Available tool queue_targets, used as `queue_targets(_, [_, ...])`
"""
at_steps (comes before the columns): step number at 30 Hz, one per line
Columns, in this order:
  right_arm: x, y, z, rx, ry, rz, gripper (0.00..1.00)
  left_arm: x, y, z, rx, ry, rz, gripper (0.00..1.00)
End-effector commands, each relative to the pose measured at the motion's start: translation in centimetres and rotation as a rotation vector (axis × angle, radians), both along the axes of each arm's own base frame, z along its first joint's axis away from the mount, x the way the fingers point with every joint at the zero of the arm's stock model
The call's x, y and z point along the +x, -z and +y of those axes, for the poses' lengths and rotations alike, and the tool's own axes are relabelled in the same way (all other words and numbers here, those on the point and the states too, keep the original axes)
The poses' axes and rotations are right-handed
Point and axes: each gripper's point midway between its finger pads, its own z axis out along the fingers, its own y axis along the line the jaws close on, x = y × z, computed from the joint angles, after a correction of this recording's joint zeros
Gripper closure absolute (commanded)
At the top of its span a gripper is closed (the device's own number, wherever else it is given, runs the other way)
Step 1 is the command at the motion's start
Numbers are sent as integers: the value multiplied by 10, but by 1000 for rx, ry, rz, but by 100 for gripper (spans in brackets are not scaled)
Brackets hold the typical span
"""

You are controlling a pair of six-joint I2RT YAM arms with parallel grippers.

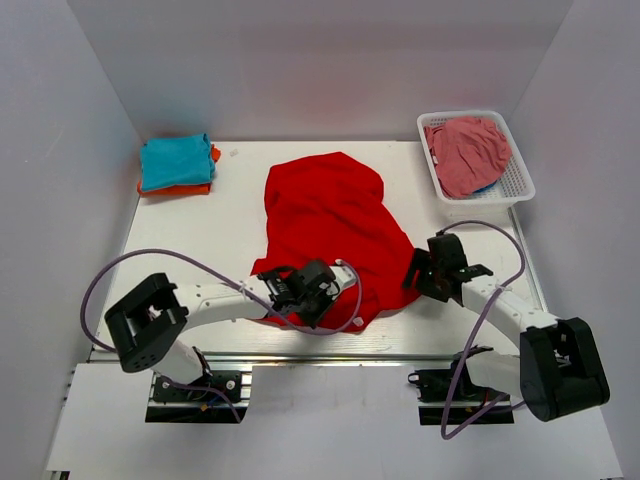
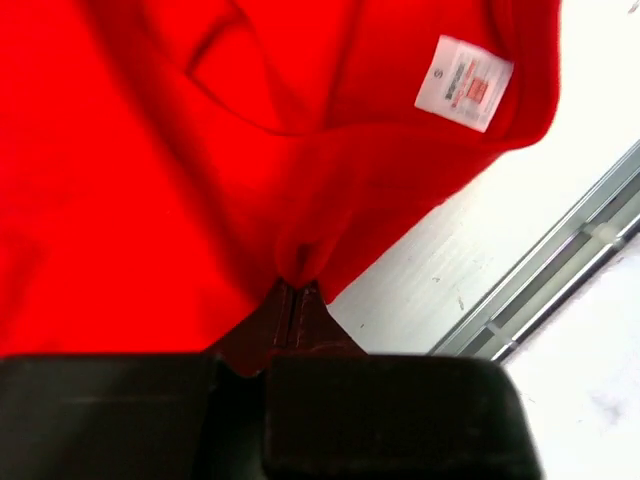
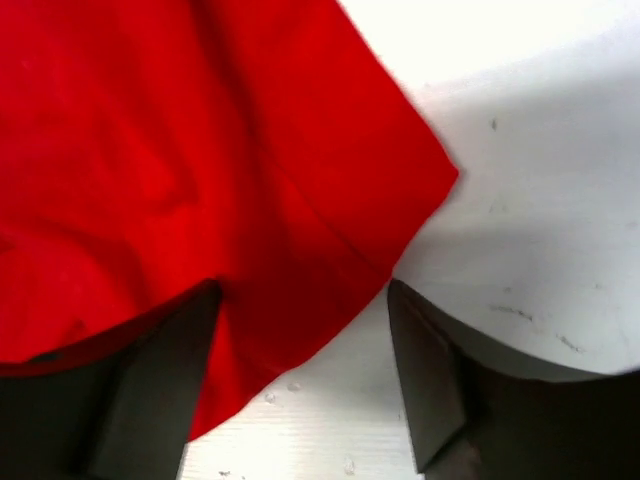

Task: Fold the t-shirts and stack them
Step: Flatten out the tshirt

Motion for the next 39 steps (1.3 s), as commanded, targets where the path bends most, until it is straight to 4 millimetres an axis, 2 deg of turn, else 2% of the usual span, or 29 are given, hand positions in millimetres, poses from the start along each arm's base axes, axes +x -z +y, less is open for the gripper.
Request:
queue_targets(1, [6,1,12,63,-33,-11,29,13,-45,-10,-102,-20,-101,100])
queue_targets(2, [7,3,11,57,-24,-9,34,15,-61,-14,-152,-21,-129,100])
queue_targets(3, [8,5,12,58,-27,-7,50,14,-64,-13,-167,-21,-138,100])
queue_targets(5, [11,4,12,58,-27,-18,67,15,-74,-12,-199,-38,-159,100])
queue_targets(6, [15,1,13,58,-31,-39,79,18,-84,-10,-224,-60,-180,100])
queue_targets(7, [19,-4,13,56,-44,-61,100,23,-90,-7,-228,-91,-207,100])
queue_targets(9, [32,-26,16,54,-65,-141,100,26,-96,0,-226,-133,-228,100])
queue_targets(12, [53,-68,15,59,-62,-302,100,41,-130,10,-252,-214,-320,100])
queue_targets(14, [65,-115,12,50,-58,-451,100,53,-157,19,-289,-290,-399,100])
queue_targets(16, [69,-150,6,38,-43,-555,100,62,-181,27,-322,-347,-464,100])
queue_targets(17, [75,-179,6,42,-41,-613,100,66,-191,28,-341,-357,-497,100])
queue_targets(19, [77,-203,3,43,-20,-663,100,75,-229,36,-392,-396,-587,100])
queue_targets(20, [80,-240,3,50,-23,-728,100,78,-238,37,-396,-402,-611,100])
queue_targets(21, [82,-252,4,49,-28,-744,100,80,-264,39,-435,-412,-649,100])
queue_targets(22, [82,-260,3,43,-29,-753,100,82,-278,45,-445,-427,-682,100])
queue_targets(23, [83,-293,1,47,-24,-826,100,85,-298,47,-464,-433,-724,100])
queue_targets(25, [83,-318,1,53,-29,-900,100,88,-319,56,-475,-457,-781,100])
queue_targets(26, [80,-351,1,56,-48,-985,100,89,-332,60,-485,-457,-818,100])
queue_targets(27, [78,-363,1,52,-59,-1018,100,89,-345,61,-505,-456,-840,100])
queue_targets(28, [75,-395,0,36,-74,-1089,100,88,-363,65,-527,-450,-877,100])
queue_targets(29, [72,-408,-1,42,-69,-1116,100,89,-366,65,-538,-453,-882,100])
queue_targets(30, [73,-412,0,9,-103,-1121,100,87,-382,64,-552,-418,-916,100])
queue_targets(31, [65,-445,-2,14,-100,-1186,100,85,-393,63,-571,-398,-935,100])
queue_targets(33, [63,-457,0,-27,-155,-1214,100,80,-421,65,-605,-355,-983,100])
queue_targets(34, [53,-484,-2,-25,-158,-1275,100,76,-434,69,-629,-344,-1002,100])
queue_targets(35, [50,-492,-1,-26,-174,-1292,100,71,-454,75,-665,-339,-1029,100])
queue_targets(36, [47,-498,-3,-54,-182,-1305,100,69,-461,77,-677,-331,-1041,100])
queue_targets(37, [35,-523,-7,-53,-174,-1361,100,63,-474,81,-705,-313,-1059,100])
queue_targets(39, [25,-538,-9,-79,-192,-1406,100,46,-504,90,-785,-261,-1100,100])
